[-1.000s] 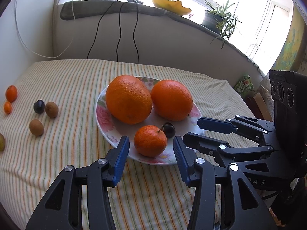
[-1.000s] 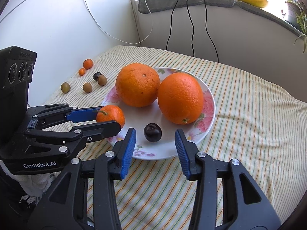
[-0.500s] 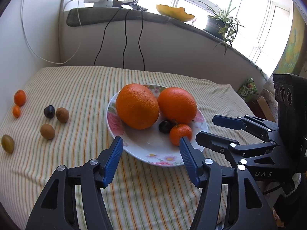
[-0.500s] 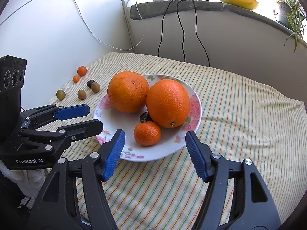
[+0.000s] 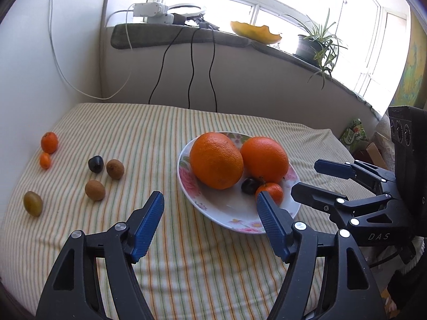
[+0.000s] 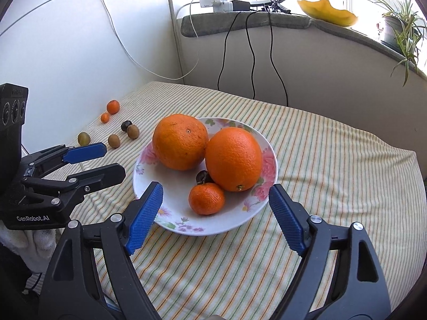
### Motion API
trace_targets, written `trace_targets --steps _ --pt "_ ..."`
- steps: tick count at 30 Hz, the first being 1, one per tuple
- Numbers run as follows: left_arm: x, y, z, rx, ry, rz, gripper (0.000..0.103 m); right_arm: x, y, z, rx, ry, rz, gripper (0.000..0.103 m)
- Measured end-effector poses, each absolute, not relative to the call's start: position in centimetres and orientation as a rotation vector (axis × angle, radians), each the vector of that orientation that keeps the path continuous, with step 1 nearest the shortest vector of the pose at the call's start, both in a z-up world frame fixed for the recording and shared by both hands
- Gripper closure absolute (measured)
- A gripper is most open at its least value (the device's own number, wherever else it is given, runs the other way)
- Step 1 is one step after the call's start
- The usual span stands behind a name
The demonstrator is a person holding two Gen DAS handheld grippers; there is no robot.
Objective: Organize fruits
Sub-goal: 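Move the left gripper to the olive-green fruit while the right gripper approaches a brown kiwi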
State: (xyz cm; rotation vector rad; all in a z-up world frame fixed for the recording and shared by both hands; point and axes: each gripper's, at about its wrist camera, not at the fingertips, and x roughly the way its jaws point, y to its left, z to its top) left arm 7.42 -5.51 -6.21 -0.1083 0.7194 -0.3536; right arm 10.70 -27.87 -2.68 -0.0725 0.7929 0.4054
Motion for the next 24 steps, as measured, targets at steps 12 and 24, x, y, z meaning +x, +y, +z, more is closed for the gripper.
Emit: trace_targets --steps 12,24 --pt "6.9 -0.9 -6.3 -0.153 0.707 -0.258 0.031 11.3 -25.0 -1.5 -0.105 0.764 0.476 0.019" --pt "6.1 6.4 -7.2 -0.215 0.711 -0.088 0.031 12.2 -18.9 -0.7 -0.186 0.745 0.604 0.019"
